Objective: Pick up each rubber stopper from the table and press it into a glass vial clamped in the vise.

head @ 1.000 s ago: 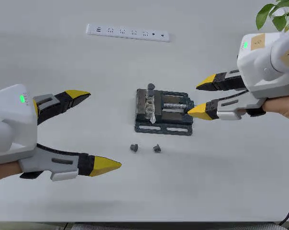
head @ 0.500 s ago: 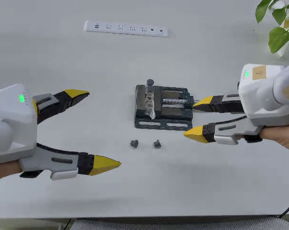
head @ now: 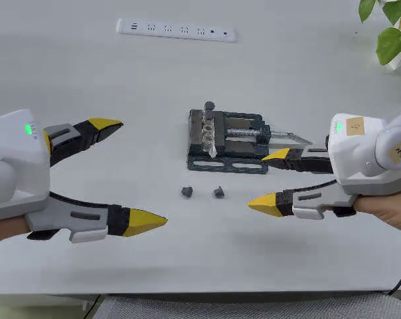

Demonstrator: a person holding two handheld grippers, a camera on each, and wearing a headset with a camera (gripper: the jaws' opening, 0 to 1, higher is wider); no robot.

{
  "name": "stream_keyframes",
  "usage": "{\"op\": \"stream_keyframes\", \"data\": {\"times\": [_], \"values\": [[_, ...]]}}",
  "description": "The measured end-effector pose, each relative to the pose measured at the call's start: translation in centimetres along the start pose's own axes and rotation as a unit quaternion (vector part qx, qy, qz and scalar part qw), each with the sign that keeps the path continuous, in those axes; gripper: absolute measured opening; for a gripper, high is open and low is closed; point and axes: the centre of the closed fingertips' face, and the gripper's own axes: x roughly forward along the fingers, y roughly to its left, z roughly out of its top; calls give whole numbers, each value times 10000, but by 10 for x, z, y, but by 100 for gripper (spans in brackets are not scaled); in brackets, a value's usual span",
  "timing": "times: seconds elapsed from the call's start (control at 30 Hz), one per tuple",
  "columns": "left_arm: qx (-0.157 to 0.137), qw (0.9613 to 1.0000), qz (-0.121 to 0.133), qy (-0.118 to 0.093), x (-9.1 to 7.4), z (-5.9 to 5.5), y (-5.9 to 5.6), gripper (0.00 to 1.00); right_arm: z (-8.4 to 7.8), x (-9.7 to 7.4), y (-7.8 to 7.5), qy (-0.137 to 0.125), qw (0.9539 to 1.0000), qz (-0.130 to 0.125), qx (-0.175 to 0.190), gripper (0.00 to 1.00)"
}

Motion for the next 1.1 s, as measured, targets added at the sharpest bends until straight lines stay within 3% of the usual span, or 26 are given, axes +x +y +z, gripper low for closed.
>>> {"op": "stream_keyframes", "data": {"times": [0.17,0.47,0.73,1.1], "values": [[-7,10000,-46,59,2,-5,-2,95,-3,11,3,-46,9999,136,-87,45],[-103,9999,-43,122,3,-13,-2,95,-7,34,-7,-92,9984,440,-347,38],[-214,9996,6,175,4,-18,2,94,-14,54,-8,6,9935,917,-668,27],[-313,9992,65,223,8,-21,7,94,-19,69,-8,153,9854,1378,-988,20]]}}
